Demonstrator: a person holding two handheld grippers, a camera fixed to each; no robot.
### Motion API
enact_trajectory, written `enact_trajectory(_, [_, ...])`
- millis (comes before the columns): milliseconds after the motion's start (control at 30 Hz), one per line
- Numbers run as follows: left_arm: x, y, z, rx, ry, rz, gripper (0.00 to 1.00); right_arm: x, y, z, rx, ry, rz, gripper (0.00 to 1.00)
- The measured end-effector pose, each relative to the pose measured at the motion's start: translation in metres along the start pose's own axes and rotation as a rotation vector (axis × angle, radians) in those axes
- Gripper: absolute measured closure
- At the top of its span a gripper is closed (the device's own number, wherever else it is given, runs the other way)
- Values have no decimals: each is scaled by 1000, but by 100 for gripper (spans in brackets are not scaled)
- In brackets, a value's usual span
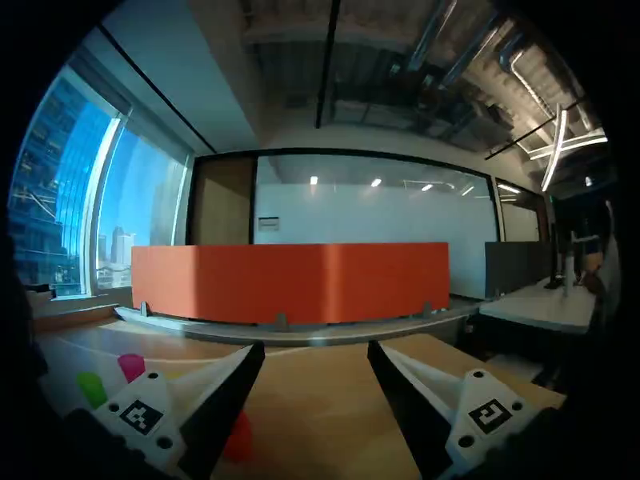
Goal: Pour water
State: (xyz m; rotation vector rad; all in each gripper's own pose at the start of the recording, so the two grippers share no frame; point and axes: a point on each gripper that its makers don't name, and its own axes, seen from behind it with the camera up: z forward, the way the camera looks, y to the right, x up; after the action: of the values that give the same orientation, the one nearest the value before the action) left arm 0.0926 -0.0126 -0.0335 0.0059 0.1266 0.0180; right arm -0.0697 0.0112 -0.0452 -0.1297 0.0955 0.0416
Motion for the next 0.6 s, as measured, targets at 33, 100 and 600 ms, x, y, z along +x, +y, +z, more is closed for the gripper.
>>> enact_trajectory(33, [-3, -1, 1, 5, -1, 8, 4, 0, 1, 0, -2, -2, -2, 0])
enact_trajectory(100, [-10, -3, 2, 14, -5, 23, 4, 1, 2, 0, -7, -5, -7, 0])
enact_trajectory(600, [-58, -5, 8, 22, -32, -8, 4, -4, -14, 5, -12, -44, -33, 0])
